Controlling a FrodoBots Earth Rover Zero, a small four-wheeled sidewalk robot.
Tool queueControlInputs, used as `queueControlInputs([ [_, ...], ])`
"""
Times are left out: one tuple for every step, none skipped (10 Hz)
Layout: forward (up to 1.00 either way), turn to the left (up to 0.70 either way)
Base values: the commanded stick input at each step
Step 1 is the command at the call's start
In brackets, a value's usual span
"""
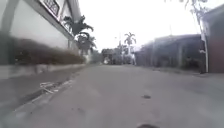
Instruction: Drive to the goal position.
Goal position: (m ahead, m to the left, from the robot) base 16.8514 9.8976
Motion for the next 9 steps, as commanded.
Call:
queueControlInputs([
  [1.0, -0.25],
  [1.0, -0.18],
  [1.0, -0.12],
  [1.0, -0.05],
  [1.0, 0.0],
  [1.0, 0.0],
  [1.0, 0.0],
  [1.0, 0.0],
  [1.0, 0.0],
])
